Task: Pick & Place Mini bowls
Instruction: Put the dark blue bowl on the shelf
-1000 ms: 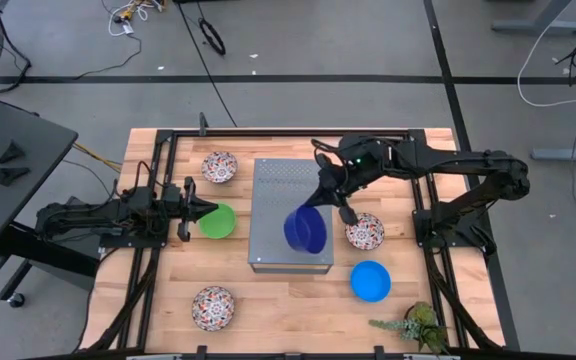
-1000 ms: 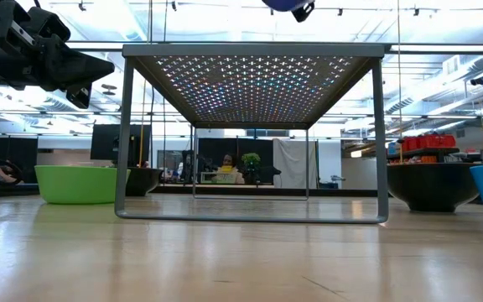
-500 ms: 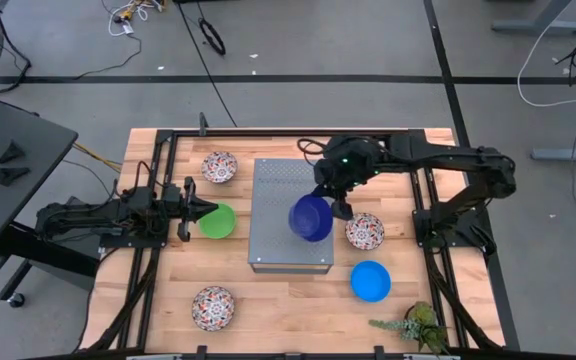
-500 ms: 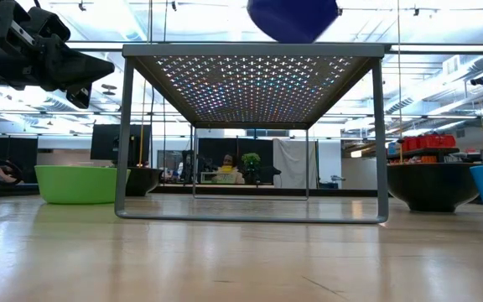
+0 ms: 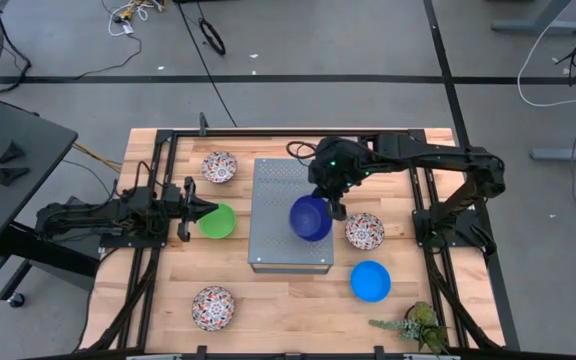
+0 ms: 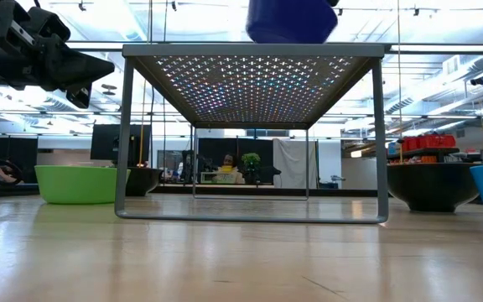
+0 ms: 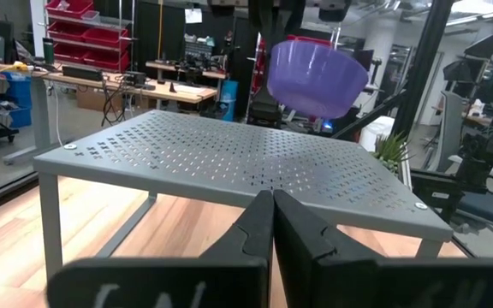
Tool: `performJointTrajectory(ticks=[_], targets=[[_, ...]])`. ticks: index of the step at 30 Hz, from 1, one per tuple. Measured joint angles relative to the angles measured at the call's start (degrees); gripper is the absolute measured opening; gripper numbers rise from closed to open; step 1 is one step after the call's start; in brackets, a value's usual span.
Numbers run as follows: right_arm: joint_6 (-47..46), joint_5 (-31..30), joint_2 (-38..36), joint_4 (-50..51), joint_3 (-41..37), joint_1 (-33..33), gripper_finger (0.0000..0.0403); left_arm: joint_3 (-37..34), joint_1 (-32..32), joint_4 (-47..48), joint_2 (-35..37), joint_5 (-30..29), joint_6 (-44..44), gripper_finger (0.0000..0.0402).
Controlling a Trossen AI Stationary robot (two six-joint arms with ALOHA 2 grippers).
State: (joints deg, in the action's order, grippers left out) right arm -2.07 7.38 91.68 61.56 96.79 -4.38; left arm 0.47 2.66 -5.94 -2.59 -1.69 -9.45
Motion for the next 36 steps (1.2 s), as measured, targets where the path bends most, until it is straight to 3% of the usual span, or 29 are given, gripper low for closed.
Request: performJointTrajectory(ticks=[5, 12, 23, 36], targets=[[-12.54, -3.37, 0.04, 0.08, 0.0, -2.4, 0.0, 0.0, 0.0, 0.22, -0.01, 0.01, 0.0, 0.0014], [-23.82, -3.3, 0.04, 0.2, 0.0, -8.18, 0.0, 0.0, -0.01, 0.22, 0.0, 0.01, 0.0, 0.0014], [-33.24, 0.16, 0.04, 0.29, 0.0, -13.95, 0.0, 0.0, -0.01, 0.22, 0.0, 0.01, 0.0, 0.0014], [-37.0, 2.54, 4.51, -0.3, -0.04, -16.33, 0.0, 0.0, -0.01, 0.17, 0.0, -0.01, -0.01, 0.0014]])
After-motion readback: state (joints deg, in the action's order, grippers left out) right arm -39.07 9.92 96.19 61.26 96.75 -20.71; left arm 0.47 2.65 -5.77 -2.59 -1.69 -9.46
